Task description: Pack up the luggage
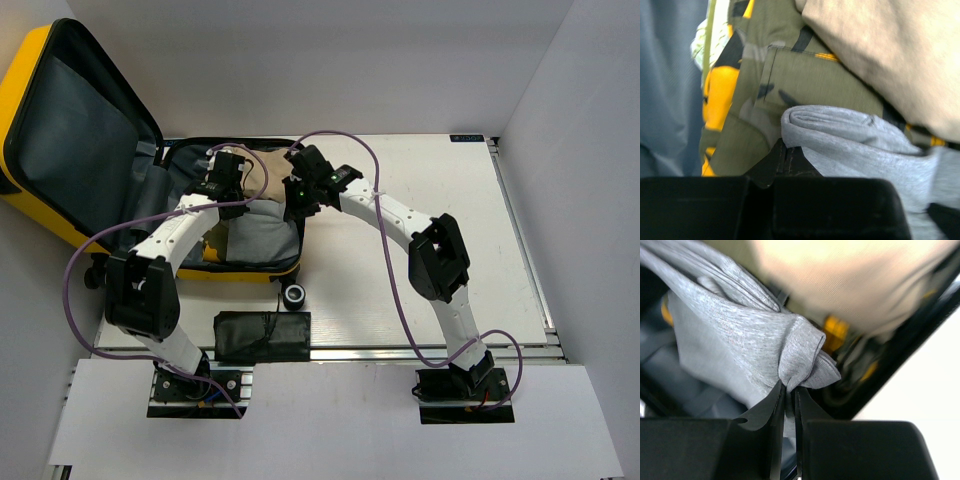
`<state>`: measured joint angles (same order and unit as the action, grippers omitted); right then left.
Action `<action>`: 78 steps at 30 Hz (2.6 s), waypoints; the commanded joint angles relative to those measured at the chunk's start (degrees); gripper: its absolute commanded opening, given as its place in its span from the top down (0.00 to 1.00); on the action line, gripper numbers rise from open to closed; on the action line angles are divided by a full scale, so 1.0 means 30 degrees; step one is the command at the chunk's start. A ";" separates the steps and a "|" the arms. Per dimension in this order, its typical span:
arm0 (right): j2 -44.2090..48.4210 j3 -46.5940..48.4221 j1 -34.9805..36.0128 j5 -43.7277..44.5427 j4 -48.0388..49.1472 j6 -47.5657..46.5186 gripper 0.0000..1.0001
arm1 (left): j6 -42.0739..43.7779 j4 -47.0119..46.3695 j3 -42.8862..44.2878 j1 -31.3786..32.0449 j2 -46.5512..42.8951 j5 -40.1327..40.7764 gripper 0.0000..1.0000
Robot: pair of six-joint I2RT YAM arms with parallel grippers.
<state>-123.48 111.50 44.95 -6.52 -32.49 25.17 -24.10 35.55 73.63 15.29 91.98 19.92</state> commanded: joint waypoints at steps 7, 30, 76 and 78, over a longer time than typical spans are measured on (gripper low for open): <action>-0.0295 0.2120 -0.0774 0.3525 -0.1562 -0.0157 0.59 | 0.0885 -0.0397 0.2147 -0.1052 0.1974 -0.0987 1.00; 0.2227 -0.1220 -0.0452 -0.4700 0.3914 -0.3232 0.11 | 0.0123 0.0191 0.4724 -0.1053 0.0449 -0.5497 0.02; 1.1897 -2.0146 0.6662 0.1707 0.7636 -0.0510 0.11 | -0.7637 1.0620 -0.4546 -0.0760 -1.1352 -0.0723 0.02; 1.1426 -1.9827 0.6988 0.1735 0.7695 -0.0363 0.11 | -0.7991 1.0330 -0.5786 -0.0760 -1.1967 -0.1306 0.02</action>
<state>-88.88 50.04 64.20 -3.22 -10.46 21.67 -42.98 61.80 61.47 12.82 56.18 16.08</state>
